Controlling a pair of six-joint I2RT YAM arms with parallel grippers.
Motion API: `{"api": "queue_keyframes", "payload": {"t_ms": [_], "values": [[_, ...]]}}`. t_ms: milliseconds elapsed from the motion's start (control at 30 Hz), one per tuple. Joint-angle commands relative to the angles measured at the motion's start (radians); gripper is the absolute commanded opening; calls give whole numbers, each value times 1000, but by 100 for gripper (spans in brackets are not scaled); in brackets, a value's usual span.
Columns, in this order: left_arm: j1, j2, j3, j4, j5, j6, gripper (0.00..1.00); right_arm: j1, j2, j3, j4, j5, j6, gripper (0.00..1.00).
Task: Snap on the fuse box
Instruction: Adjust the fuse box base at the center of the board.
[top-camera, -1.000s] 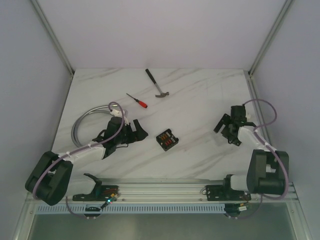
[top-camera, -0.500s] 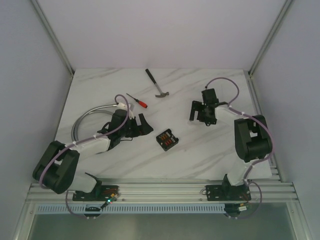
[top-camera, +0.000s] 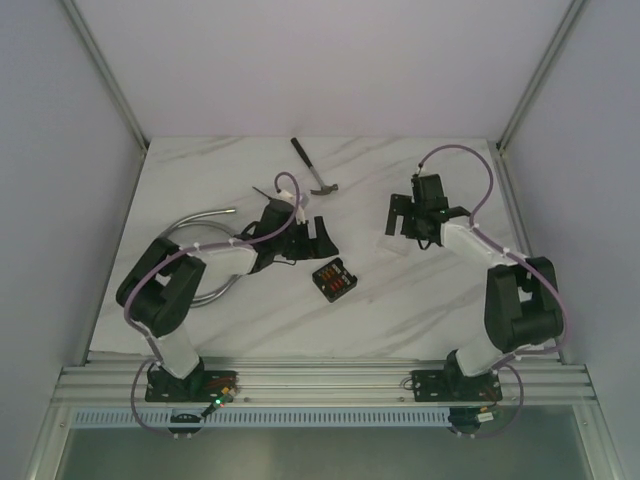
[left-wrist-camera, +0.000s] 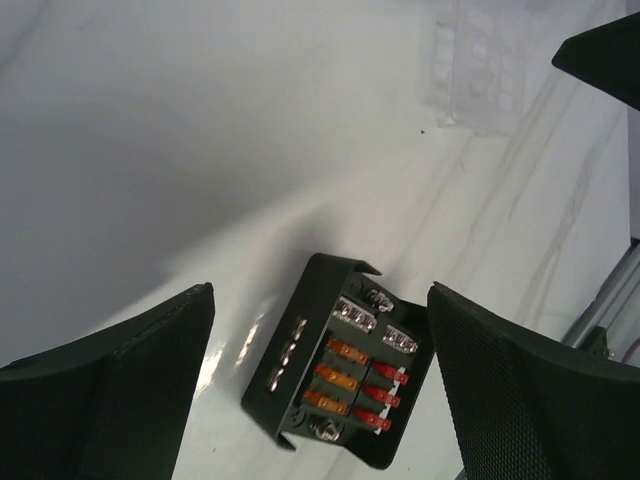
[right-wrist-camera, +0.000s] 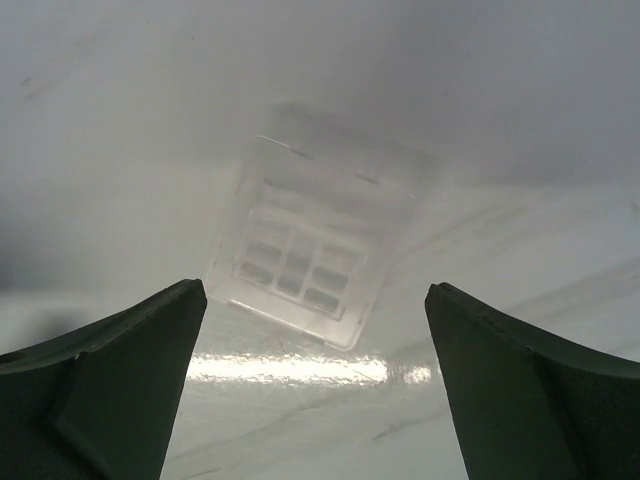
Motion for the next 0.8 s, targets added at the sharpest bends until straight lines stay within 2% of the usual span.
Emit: {"api": "queue_keyframes", "payload": {"t_ms": [0,133,267,533,767], "values": [[-23,63,63,17,67,7,95,1,-43,-47,3,71,-2,100],[-65,68,49,16,78,-23,95,4,-77,-57,2,81,6,100],[-111,42,-29,29,63,-90,95,38,-61,-52,5,103,34,100],[-173,-53,-225,221,41,-322,96,101,30,1,-20,242,138,100],[-243,-58,-200,182,16,-327,97,114,105,64,-29,314,209,100]]}}
